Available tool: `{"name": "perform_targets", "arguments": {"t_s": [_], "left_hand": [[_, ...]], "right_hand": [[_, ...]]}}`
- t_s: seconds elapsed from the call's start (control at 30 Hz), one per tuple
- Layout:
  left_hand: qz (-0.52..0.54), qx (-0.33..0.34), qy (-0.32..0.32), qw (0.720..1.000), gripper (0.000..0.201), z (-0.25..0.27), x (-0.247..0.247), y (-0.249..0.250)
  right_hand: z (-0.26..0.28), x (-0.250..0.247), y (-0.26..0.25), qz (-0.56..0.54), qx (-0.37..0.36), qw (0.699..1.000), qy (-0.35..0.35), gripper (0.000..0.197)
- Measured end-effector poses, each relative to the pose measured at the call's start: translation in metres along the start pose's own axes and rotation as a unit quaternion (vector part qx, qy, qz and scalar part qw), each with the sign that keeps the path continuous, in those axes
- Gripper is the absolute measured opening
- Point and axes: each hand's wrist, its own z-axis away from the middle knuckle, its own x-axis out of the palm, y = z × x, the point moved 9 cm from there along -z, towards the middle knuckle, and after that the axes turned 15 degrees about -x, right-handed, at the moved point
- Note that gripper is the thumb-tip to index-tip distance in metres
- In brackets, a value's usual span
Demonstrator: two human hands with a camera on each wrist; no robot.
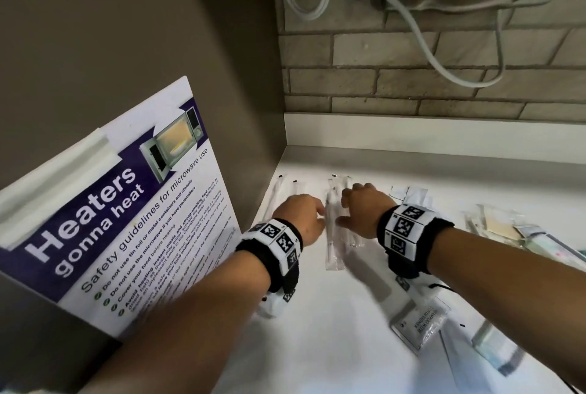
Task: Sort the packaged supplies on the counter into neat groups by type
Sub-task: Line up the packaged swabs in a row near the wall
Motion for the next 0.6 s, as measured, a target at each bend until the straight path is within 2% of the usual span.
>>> {"name": "perform_targets", "arguments": {"t_s": [0.17, 0.47, 0.6], "left_hand": [[-0.023, -0.002, -0.047, 0.999, 0.031, 0.005, 0.033, 0.014], [-0.009, -0.072, -0.055, 0.996, 0.045, -0.003, 0.031, 0.012], [0.001, -0.102, -0.059, 0.993, 0.027, -0.009, 0.029, 0.000]], "right_hand": [[0.009, 0.018, 0.005, -0.038, 0.015, 0.999, -0.032, 0.051], [0.012, 0.025, 0.010, -0.056, 0.057, 0.996, -0.046, 0.021], [0.019, 0.023, 0.011, -0.033, 0.068, 0.995, -0.061, 0.014]]}}
